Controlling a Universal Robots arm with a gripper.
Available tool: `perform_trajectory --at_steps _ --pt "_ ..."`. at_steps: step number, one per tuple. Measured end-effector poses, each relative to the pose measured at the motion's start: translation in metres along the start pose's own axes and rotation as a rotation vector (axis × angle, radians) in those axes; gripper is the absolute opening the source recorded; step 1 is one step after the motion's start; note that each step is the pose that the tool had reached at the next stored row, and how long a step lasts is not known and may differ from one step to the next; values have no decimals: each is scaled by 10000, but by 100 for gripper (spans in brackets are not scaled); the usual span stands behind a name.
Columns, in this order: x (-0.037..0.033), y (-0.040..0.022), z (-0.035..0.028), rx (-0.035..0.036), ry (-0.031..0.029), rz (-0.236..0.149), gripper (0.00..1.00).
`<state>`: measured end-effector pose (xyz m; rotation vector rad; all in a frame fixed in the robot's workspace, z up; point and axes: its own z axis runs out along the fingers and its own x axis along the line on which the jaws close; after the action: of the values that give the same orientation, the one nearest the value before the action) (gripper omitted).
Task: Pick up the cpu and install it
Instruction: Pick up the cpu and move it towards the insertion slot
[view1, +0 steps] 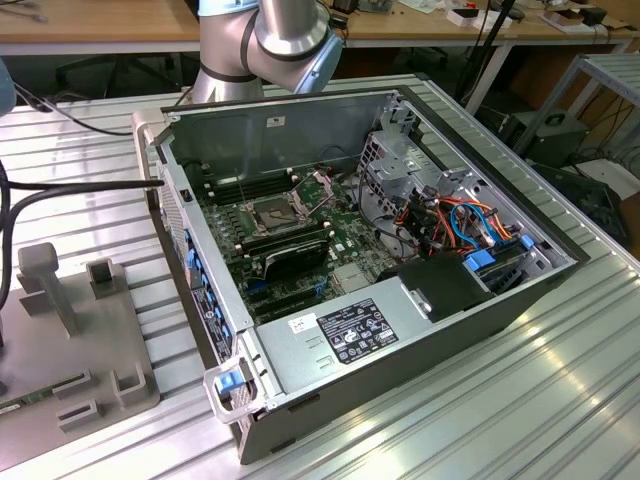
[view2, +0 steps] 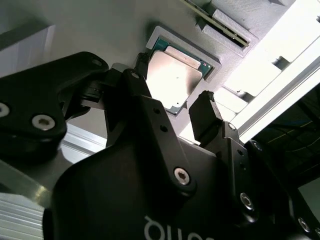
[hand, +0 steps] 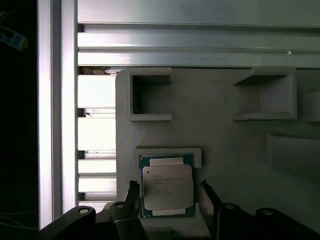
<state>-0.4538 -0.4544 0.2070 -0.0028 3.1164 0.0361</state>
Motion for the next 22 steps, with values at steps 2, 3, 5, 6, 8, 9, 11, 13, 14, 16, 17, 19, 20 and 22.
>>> perform_trajectory --at_steps 2,3,5,6,8,9,11,13,14,16,17,19,20,22 --pt "0 0 0 2 2 -3 60" --pt "-1 1 3 0 0 -16 60" --pt "-2 2 6 -2 1 -71 60" --pt "-2 2 6 -3 2 -103 60" --pt "-3 1 6 -3 2 -107 60" --pt "-3 1 6 -3 2 -107 60" --pt "-3 1 6 -3 2 -108 60" --pt "-3 1 6 -3 1 -107 60" --pt "-3 1 6 -3 2 -108 60" --pt "-3 1 6 -3 2 -107 60" --pt "-3 1 7 -3 2 -108 60" --pt "-3 1 24 -4 0 -109 60" --pt "-3 1 30 -4 1 -108 60" --pt "-2 0 50 -4 1 -109 60"
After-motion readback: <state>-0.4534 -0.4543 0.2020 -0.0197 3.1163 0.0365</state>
